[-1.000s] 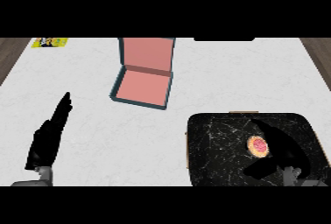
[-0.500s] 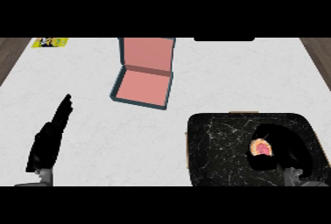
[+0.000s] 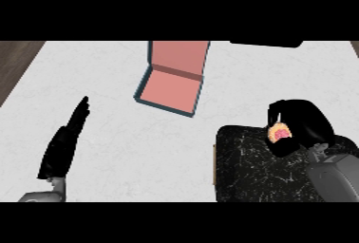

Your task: Pick the cupcake from the tray and place it in the cardboard box

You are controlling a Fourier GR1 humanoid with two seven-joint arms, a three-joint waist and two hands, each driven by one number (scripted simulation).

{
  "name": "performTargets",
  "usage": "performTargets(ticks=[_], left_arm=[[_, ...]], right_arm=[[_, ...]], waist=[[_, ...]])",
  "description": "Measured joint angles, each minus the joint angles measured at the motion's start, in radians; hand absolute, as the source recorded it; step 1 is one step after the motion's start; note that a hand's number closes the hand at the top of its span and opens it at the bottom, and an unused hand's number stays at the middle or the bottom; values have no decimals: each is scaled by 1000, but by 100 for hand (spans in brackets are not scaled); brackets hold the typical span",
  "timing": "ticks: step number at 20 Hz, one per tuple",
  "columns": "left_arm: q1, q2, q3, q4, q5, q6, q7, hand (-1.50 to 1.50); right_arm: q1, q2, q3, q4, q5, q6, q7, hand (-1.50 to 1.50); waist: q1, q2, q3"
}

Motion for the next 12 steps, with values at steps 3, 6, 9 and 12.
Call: performTargets(ticks=[3, 6, 9, 12], left_arm=[[-19, 2, -9, -1, 2, -14, 0, 0], [-33, -2, -15, 5, -4, -13, 4, 0], [-47, -4, -13, 14, -5, -12, 10, 0], [-49, -7, -14, 13, -6, -11, 8, 0]], right_arm=[[-109, -56, 2, 79, -16, 14, -166, 150], [-212, -97, -15, 191, -24, -11, -328, 150], [-319, -107, -45, 321, -54, -29, -477, 150], [-406, -88, -98, 420, -134, -28, -616, 150]], waist=[[27, 8, 1], [30, 11, 1], [22, 9, 1], [20, 7, 1]])
